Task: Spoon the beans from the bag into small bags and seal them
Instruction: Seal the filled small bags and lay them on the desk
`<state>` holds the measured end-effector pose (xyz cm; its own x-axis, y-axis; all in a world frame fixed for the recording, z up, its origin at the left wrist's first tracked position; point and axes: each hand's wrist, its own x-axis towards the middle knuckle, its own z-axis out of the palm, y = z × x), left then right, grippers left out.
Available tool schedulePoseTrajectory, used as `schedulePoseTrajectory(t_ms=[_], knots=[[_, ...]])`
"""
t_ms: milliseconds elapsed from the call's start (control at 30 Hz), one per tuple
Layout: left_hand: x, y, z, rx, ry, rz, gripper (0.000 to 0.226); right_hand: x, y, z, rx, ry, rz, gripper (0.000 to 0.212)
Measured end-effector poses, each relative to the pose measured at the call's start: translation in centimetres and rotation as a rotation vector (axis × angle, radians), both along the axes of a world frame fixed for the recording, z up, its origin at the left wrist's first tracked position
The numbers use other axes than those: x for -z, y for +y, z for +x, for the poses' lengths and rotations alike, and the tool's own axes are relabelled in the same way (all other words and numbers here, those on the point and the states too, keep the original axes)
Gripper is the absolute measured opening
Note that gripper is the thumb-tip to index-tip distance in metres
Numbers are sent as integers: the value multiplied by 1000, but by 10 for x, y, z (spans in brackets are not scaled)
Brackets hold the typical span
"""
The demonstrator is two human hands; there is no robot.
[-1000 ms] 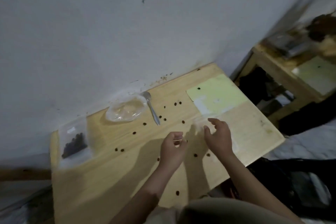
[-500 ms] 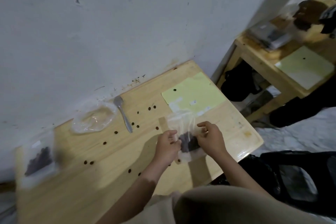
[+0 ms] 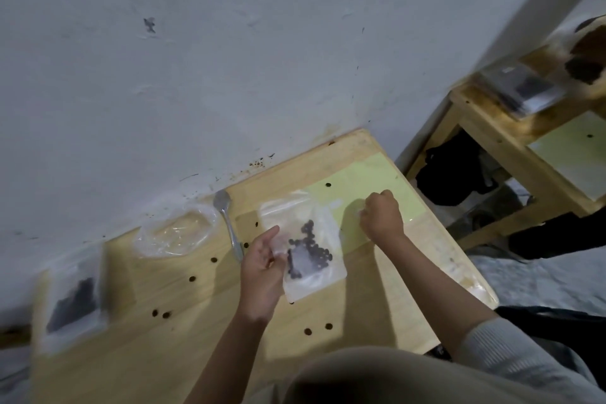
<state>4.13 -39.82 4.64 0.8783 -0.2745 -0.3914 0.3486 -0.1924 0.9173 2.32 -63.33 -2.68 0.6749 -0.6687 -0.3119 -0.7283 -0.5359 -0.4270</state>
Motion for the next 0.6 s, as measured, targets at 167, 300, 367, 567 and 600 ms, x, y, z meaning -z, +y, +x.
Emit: schedulePoseTrajectory(t_ms=[167,300,367,567,600], knots=[[-2,0,3,-36,19,-19,50,5,-3,-3,-9,-49,-12,19],[-5,0,3,-60,-11,-13,41,-30,10,-12,87,-292,218,12],[-8,0,2,-40,-35,-23,37,-56,27,-15,74,-412,402,13],[-13,5,-5,72,-164,2,49,-98,76,-10,-122,-470,579,19],[-15,6,-6,80,-181,8,52,-100,82,-8,-139,-467,574,20]])
